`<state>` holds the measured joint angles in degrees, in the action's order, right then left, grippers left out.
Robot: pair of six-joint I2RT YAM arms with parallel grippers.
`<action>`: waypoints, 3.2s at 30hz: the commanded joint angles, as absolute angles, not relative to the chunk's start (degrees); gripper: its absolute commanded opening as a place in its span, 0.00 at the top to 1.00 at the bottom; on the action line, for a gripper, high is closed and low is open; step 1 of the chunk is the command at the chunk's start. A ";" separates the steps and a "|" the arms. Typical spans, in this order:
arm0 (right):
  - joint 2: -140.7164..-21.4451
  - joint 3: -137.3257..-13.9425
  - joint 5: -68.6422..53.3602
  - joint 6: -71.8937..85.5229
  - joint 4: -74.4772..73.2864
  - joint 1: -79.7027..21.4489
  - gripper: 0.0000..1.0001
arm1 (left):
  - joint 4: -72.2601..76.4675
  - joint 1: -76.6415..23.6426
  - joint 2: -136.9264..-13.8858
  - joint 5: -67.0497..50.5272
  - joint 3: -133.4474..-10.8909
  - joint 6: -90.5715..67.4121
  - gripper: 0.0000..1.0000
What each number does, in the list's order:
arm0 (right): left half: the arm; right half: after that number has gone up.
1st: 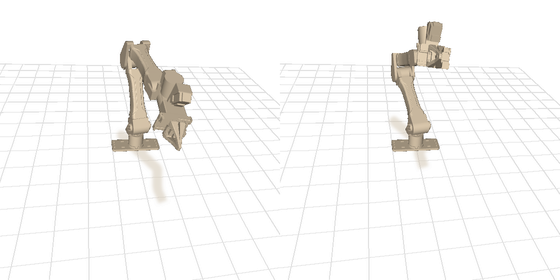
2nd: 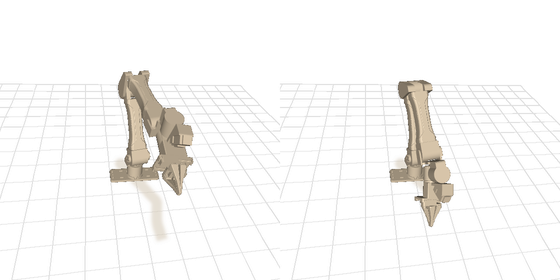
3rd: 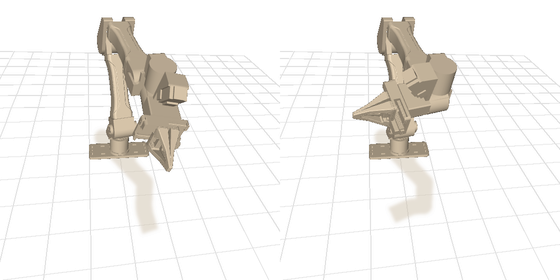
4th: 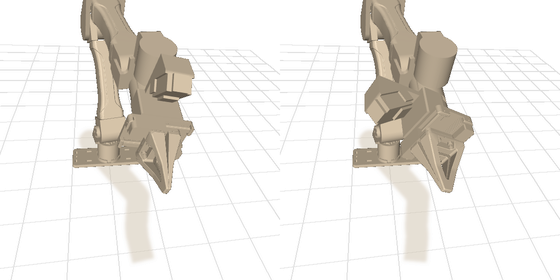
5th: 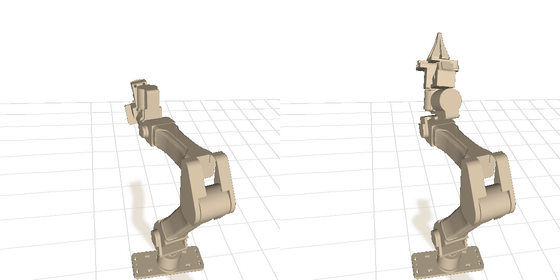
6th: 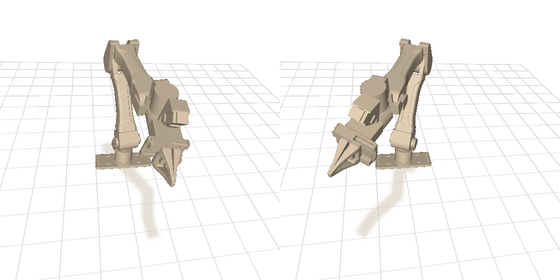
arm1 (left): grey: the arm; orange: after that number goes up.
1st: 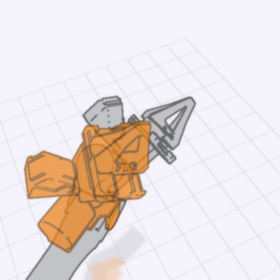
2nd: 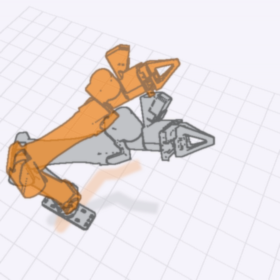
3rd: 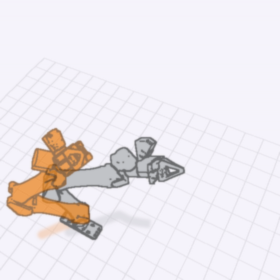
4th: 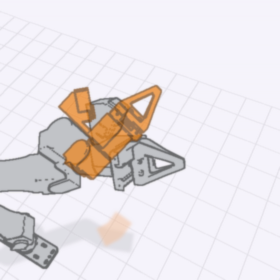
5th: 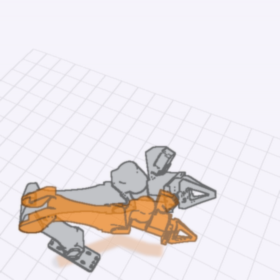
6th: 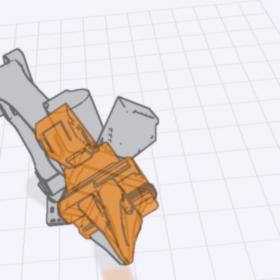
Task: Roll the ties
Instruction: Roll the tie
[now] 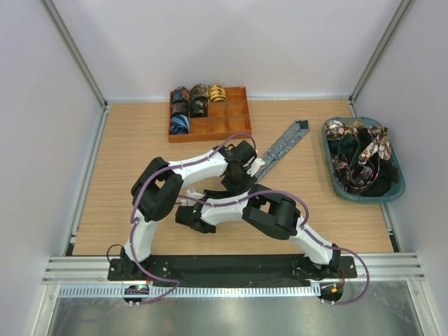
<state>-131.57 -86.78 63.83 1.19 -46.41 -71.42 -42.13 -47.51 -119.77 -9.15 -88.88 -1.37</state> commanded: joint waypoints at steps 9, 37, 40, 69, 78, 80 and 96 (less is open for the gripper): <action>-127.09 -84.99 55.46 4.66 -43.34 -71.45 0.73 | -39.82 -47.02 -113.04 -3.17 -86.57 -1.32 0.32; -103.02 -64.96 17.33 7.65 -17.85 -62.23 0.72 | -5.45 -30.59 -77.53 15.20 -59.52 -28.20 0.00; -101.43 -62.14 10.39 8.08 -14.69 -59.87 0.72 | -5.45 -28.57 -76.12 16.78 -57.05 -33.30 0.00; -107.40 -51.77 -50.62 22.41 9.31 -32.44 0.73 | 14.33 -29.26 -74.35 -7.82 -38.32 -25.93 0.00; -114.43 -50.89 -56.34 30.05 19.42 -28.74 0.74 | 18.37 -40.68 -75.50 -5.00 -34.37 -9.43 0.00; -114.61 -50.63 -56.78 30.67 20.82 -28.30 0.74 | 18.54 -42.53 -75.76 -3.79 -33.75 -4.76 0.00; -114.26 -50.98 -56.43 29.97 19.60 -28.13 0.75 | 8.88 -43.86 -89.21 -13.89 -42.45 4.13 0.00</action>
